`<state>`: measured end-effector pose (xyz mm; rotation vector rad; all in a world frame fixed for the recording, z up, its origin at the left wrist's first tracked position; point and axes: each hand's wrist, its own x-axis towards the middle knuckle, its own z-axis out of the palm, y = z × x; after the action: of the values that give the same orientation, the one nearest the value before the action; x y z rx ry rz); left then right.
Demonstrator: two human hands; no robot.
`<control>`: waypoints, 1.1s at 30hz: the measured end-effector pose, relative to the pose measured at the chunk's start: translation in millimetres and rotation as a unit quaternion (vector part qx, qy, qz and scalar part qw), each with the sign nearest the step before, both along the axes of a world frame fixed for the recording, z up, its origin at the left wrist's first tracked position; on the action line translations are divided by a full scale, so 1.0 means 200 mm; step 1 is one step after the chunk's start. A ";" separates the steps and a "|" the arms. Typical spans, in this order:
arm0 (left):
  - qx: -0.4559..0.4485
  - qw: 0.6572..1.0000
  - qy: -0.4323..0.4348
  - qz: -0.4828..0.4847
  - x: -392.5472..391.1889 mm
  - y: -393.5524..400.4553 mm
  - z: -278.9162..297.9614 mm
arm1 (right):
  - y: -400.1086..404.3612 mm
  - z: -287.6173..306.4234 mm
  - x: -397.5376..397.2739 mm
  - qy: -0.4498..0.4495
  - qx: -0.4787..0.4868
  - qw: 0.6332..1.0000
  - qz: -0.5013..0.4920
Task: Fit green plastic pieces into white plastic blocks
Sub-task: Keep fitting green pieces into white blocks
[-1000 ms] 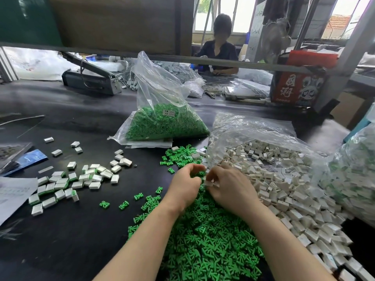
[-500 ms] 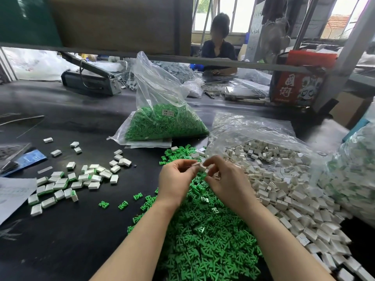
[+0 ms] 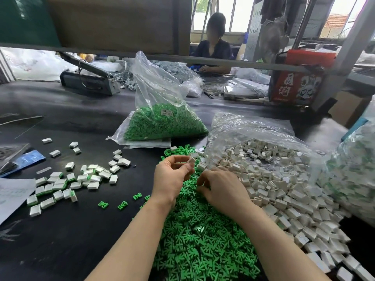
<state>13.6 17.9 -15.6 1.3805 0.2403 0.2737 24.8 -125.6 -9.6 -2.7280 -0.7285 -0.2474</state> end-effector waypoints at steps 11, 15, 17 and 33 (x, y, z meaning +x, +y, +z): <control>-0.012 0.999 -0.019 -0.039 -0.01 -0.01 0.01 | -0.01 -0.02 0.01 -0.032 0.027 0.999 -0.013; -0.014 0.999 -0.017 -0.050 -0.01 -0.02 0.02 | -0.02 -0.01 0.00 -0.025 0.119 0.992 -0.040; -0.011 0.998 -0.017 -0.061 -0.01 -0.02 0.02 | -0.02 0.00 0.01 -0.005 0.190 0.980 -0.051; -0.054 0.988 -0.085 -0.114 -0.04 -0.03 0.08 | -0.06 0.10 0.01 0.160 0.544 0.822 0.045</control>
<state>5.1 12.4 0.1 1.2565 -0.0450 0.1846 26.7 -138.0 10.6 -1.5696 -0.4036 -0.1124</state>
